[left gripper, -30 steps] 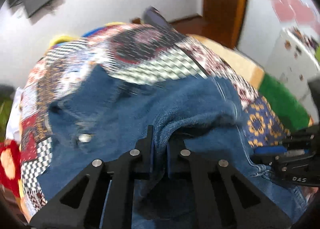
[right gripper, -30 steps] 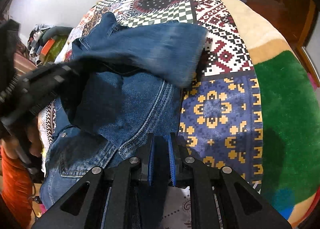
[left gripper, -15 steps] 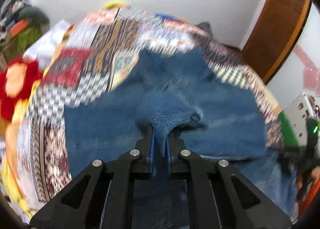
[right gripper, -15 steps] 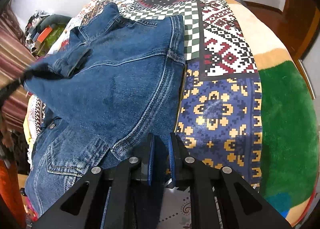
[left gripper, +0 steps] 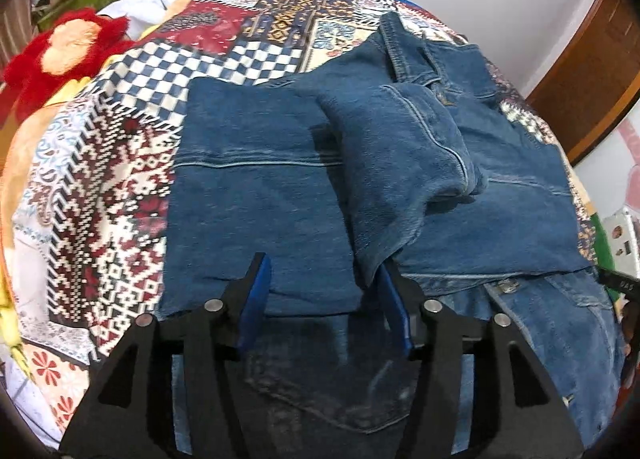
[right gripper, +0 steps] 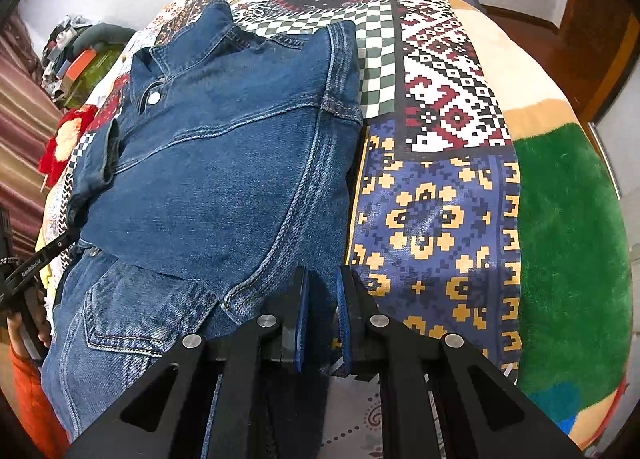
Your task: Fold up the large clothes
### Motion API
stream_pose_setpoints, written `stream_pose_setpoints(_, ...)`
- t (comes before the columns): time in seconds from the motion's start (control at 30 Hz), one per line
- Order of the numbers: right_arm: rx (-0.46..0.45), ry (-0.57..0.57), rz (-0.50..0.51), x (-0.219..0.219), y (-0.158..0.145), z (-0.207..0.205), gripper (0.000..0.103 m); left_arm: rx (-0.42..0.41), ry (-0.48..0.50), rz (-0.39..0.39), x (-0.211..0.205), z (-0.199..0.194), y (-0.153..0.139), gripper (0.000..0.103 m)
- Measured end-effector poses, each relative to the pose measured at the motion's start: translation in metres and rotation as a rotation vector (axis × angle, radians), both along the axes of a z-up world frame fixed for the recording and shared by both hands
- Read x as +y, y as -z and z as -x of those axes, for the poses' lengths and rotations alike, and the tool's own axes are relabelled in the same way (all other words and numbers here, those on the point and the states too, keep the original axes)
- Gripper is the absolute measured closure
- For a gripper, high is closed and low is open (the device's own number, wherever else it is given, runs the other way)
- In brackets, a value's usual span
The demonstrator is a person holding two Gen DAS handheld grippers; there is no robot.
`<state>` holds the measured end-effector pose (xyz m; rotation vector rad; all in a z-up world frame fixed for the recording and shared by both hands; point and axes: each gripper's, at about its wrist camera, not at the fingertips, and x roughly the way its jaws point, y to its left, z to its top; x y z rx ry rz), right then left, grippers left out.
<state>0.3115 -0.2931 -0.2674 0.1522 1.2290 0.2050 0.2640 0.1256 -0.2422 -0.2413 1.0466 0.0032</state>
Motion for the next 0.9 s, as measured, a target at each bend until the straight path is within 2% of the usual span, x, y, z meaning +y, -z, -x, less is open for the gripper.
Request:
stream_pose_setpoints(0.1,-0.002,0.004,-0.001,0.000,0.000,0.001,0.093,0.019,-0.059,-0.095,0.013,0.008,0.005,0.049)
stream_pose_setpoints(0.13,-0.002,0.005,-0.001,0.000,0.001,0.001,0.093,0.043,-0.114,-0.189,0.021,0.011,0.010,0.054)
stream_pose_setpoints(0.17,-0.001,0.005,-0.001,0.000,0.001,0.001,0.093,0.067,-0.150,-0.246,0.029,0.014,0.015,0.055)
stream_pose_setpoints(0.2,-0.001,0.004,0.000,0.000,0.001,0.000,0.093,0.089,-0.170,-0.238,0.040,0.019,0.020,0.055)
stream_pose_setpoints(0.23,0.000,0.004,0.001,0.000,0.001,0.000,0.093,0.099,-0.175,-0.201,0.047,0.022,0.021,0.055)
stream_pose_setpoints(0.27,0.001,0.004,0.003,0.000,0.000,0.000,0.093,0.110,-0.180,-0.130,0.059,0.028,0.023,0.055)
stream_pose_setpoints(0.3,0.002,0.003,0.005,0.000,0.000,0.000,0.093,0.110,-0.189,-0.103,0.064,0.034,0.022,0.055)
stream_pose_setpoints(0.47,0.007,0.019,0.010,0.001,0.001,-0.003,0.093,0.058,-0.163,-0.178,0.065,0.046,-0.002,0.055)
stream_pose_setpoints(0.57,0.020,0.024,0.018,0.002,-0.001,-0.006,0.093,0.023,-0.145,-0.157,0.064,0.041,-0.016,0.051)
stream_pose_setpoints(0.67,0.017,0.005,0.047,0.003,-0.009,-0.009,0.093,-0.021,-0.130,-0.153,0.058,0.032,-0.032,0.042)
stream_pose_setpoints(0.77,-0.036,-0.003,0.075,0.004,-0.030,-0.013,0.093,-0.078,-0.110,-0.149,0.048,0.020,-0.047,0.033)
stream_pose_setpoints(0.83,-0.085,-0.014,0.079,0.006,-0.047,-0.017,0.093,-0.100,-0.106,-0.154,0.044,0.011,-0.053,0.023)
stream_pose_setpoints(0.9,-0.130,-0.023,0.081,0.008,-0.060,-0.023,0.093,-0.103,-0.091,-0.165,0.041,-0.001,-0.055,0.022)
